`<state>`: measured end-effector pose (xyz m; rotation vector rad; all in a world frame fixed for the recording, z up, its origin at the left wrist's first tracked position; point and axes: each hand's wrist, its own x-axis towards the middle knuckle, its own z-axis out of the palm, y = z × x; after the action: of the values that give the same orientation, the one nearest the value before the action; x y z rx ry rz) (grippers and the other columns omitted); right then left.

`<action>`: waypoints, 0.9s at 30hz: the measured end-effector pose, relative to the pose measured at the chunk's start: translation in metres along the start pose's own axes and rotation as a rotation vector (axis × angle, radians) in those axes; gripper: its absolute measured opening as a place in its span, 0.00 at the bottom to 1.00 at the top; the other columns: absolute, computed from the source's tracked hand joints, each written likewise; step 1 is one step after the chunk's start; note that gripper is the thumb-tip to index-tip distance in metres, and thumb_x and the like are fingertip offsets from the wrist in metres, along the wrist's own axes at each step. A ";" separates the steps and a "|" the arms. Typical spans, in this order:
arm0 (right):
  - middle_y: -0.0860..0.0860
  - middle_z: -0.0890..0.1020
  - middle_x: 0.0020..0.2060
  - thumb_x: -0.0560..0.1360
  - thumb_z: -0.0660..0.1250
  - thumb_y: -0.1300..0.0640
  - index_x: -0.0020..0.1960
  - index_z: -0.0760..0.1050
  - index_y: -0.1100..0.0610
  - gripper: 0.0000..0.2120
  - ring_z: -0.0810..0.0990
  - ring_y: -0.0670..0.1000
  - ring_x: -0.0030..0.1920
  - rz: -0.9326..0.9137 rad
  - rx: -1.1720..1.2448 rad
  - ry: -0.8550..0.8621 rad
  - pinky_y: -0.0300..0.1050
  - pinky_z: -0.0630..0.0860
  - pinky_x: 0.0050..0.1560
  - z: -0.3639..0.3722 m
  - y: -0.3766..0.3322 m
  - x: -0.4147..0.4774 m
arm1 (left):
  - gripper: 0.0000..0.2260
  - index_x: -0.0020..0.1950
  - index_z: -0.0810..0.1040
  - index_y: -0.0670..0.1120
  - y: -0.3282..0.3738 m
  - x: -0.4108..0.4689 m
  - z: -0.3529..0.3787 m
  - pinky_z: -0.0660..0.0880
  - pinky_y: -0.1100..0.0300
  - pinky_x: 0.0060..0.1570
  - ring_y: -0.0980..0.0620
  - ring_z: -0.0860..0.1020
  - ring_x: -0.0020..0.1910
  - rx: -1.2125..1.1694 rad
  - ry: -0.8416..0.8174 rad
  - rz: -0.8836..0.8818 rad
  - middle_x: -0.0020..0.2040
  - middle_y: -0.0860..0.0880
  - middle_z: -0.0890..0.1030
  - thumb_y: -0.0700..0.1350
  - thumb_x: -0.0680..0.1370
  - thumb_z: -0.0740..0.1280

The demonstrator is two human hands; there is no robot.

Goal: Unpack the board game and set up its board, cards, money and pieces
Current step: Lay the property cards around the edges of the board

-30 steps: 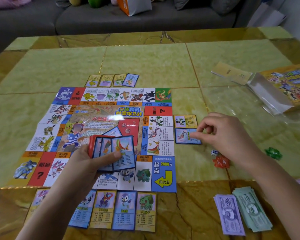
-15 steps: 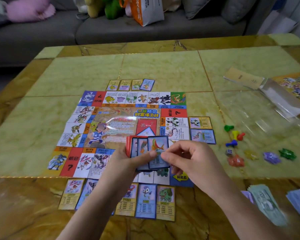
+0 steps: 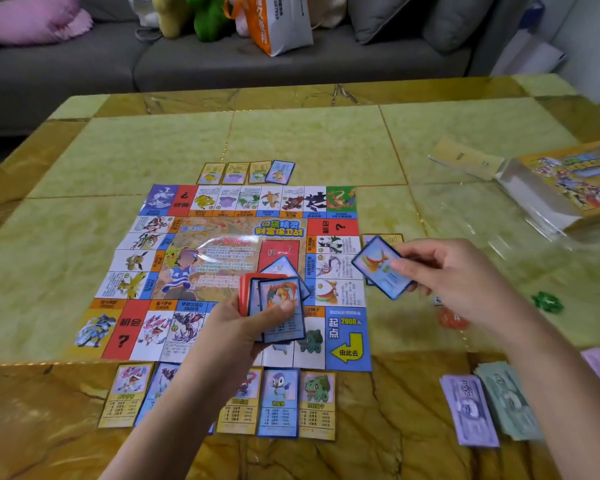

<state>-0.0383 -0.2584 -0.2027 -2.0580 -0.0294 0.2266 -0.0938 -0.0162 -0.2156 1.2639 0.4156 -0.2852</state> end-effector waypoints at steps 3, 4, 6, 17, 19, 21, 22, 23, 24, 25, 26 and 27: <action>0.45 0.82 0.33 0.68 0.76 0.54 0.41 0.82 0.47 0.05 0.76 0.37 0.30 0.016 -0.319 -0.022 0.29 0.68 0.31 -0.022 0.012 0.007 | 0.14 0.47 0.76 0.38 0.001 0.004 -0.004 0.81 0.60 0.36 0.48 0.84 0.38 -0.004 0.040 0.007 0.39 0.43 0.85 0.39 0.63 0.71; 0.44 0.82 0.32 0.66 0.77 0.53 0.41 0.83 0.47 0.05 0.76 0.37 0.30 0.020 -0.377 -0.037 0.29 0.68 0.31 -0.025 0.014 0.009 | 0.13 0.46 0.76 0.38 0.001 0.005 -0.005 0.81 0.61 0.36 0.49 0.84 0.38 -0.008 0.050 0.012 0.38 0.44 0.85 0.39 0.63 0.71; 0.43 0.82 0.32 0.65 0.78 0.52 0.40 0.82 0.46 0.06 0.77 0.37 0.31 0.025 -0.426 -0.093 0.30 0.69 0.31 -0.024 0.015 0.010 | 0.11 0.44 0.76 0.39 0.002 0.007 -0.008 0.81 0.62 0.35 0.50 0.84 0.36 -0.022 0.073 0.017 0.36 0.45 0.84 0.38 0.64 0.70; 0.41 0.81 0.32 0.63 0.79 0.51 0.40 0.84 0.49 0.07 0.75 0.33 0.29 0.026 -0.510 -0.161 0.28 0.68 0.29 -0.013 0.019 0.020 | 0.23 0.52 0.75 0.39 0.004 0.013 -0.019 0.80 0.62 0.32 0.50 0.84 0.37 -0.069 0.114 0.010 0.42 0.41 0.83 0.42 0.61 0.76; 0.40 0.81 0.32 0.63 0.79 0.51 0.40 0.84 0.49 0.08 0.75 0.33 0.29 0.025 -0.527 -0.153 0.28 0.68 0.30 -0.012 0.019 0.022 | 0.25 0.53 0.74 0.38 0.003 0.012 -0.018 0.78 0.63 0.31 0.49 0.84 0.37 -0.065 0.108 0.008 0.42 0.40 0.83 0.42 0.60 0.76; 0.40 0.80 0.32 0.62 0.80 0.51 0.40 0.84 0.49 0.09 0.75 0.36 0.28 0.029 -0.543 -0.156 0.28 0.69 0.30 -0.011 0.018 0.023 | 0.20 0.53 0.74 0.38 0.003 0.011 -0.018 0.78 0.64 0.31 0.50 0.84 0.37 -0.059 0.090 0.009 0.43 0.40 0.83 0.40 0.63 0.71; 0.41 0.80 0.31 0.61 0.80 0.51 0.39 0.83 0.50 0.09 0.75 0.36 0.27 0.027 -0.543 -0.158 0.28 0.69 0.29 -0.010 0.019 0.024 | 0.18 0.52 0.74 0.38 0.003 0.012 -0.018 0.78 0.64 0.31 0.50 0.84 0.37 -0.055 0.080 0.010 0.42 0.41 0.83 0.39 0.64 0.70; 0.42 0.80 0.30 0.61 0.81 0.52 0.38 0.83 0.50 0.09 0.75 0.36 0.26 0.019 -0.538 -0.157 0.28 0.68 0.29 -0.009 0.019 0.024 | 0.17 0.52 0.74 0.38 0.003 0.012 -0.018 0.78 0.64 0.30 0.50 0.83 0.36 -0.051 0.072 0.013 0.41 0.42 0.83 0.39 0.64 0.70; 0.43 0.80 0.29 0.60 0.81 0.53 0.37 0.82 0.51 0.10 0.75 0.36 0.26 0.010 -0.531 -0.153 0.28 0.68 0.28 -0.009 0.020 0.025 | 0.17 0.51 0.74 0.38 0.004 0.012 -0.018 0.78 0.64 0.30 0.50 0.83 0.36 -0.051 0.067 0.014 0.39 0.43 0.83 0.39 0.64 0.69; 0.43 0.80 0.29 0.60 0.81 0.53 0.36 0.81 0.51 0.10 0.75 0.37 0.25 0.002 -0.524 -0.147 0.29 0.68 0.28 -0.008 0.021 0.025 | 0.16 0.51 0.75 0.38 0.004 0.012 -0.019 0.78 0.64 0.30 0.51 0.83 0.36 -0.052 0.062 0.016 0.39 0.44 0.84 0.39 0.64 0.69; 0.44 0.80 0.29 0.59 0.82 0.53 0.35 0.80 0.51 0.11 0.75 0.38 0.25 -0.005 -0.520 -0.140 0.29 0.68 0.27 -0.008 0.022 0.025 | 0.16 0.51 0.75 0.39 0.004 0.012 -0.019 0.78 0.64 0.30 0.51 0.83 0.36 -0.053 0.061 0.016 0.39 0.44 0.84 0.39 0.65 0.69; 0.45 0.81 0.29 0.59 0.82 0.53 0.35 0.80 0.51 0.11 0.75 0.39 0.25 -0.010 -0.517 -0.135 0.29 0.68 0.27 -0.009 0.022 0.025 | 0.15 0.51 0.75 0.39 0.004 0.012 -0.019 0.77 0.64 0.30 0.51 0.83 0.36 -0.051 0.059 0.017 0.40 0.43 0.84 0.39 0.65 0.69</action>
<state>-0.0137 -0.2736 -0.2218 -2.5511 -0.1993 0.3829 -0.0838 0.0034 -0.2220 1.2277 0.4593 -0.2223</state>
